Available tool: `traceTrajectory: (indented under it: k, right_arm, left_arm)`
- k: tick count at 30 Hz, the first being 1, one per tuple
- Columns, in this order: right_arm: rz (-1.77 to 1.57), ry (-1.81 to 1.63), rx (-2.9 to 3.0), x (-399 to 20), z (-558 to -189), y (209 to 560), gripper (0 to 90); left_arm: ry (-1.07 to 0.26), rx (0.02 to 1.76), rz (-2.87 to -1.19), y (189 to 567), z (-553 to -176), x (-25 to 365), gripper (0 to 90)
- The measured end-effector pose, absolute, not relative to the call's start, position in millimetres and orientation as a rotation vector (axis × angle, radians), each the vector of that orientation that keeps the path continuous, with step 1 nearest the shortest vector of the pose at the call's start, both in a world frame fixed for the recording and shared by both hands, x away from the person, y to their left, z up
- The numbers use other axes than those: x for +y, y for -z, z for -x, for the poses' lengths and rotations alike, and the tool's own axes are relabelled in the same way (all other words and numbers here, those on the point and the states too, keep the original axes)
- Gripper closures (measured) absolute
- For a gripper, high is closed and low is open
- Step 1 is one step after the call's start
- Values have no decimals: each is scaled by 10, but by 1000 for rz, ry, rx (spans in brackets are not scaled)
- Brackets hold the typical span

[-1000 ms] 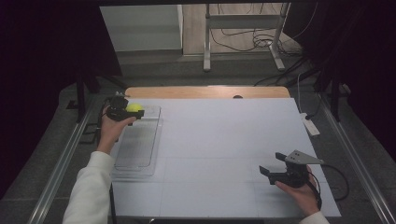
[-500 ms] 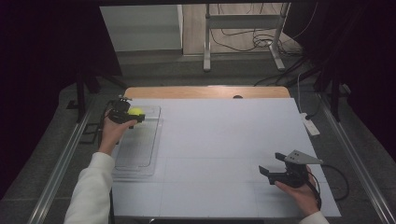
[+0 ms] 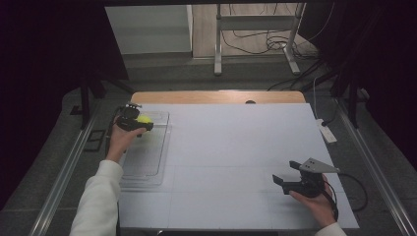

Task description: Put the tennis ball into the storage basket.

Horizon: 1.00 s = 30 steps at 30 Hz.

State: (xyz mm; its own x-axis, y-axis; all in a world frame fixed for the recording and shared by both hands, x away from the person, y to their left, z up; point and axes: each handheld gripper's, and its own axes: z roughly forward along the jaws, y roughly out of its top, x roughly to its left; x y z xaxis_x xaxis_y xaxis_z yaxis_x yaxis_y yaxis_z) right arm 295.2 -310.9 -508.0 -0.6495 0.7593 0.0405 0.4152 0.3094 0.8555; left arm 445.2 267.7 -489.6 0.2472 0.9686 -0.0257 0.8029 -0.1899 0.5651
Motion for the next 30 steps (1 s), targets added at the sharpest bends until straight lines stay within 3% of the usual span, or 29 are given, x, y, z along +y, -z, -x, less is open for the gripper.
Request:
traceTrajectory:
  k: [30]
  right_arm:
    - [-1047,-1277,2213,-3115,-2956,5087,118]
  left_arm:
    - [-504,1640,-2111,5057,-4522,2615,247]
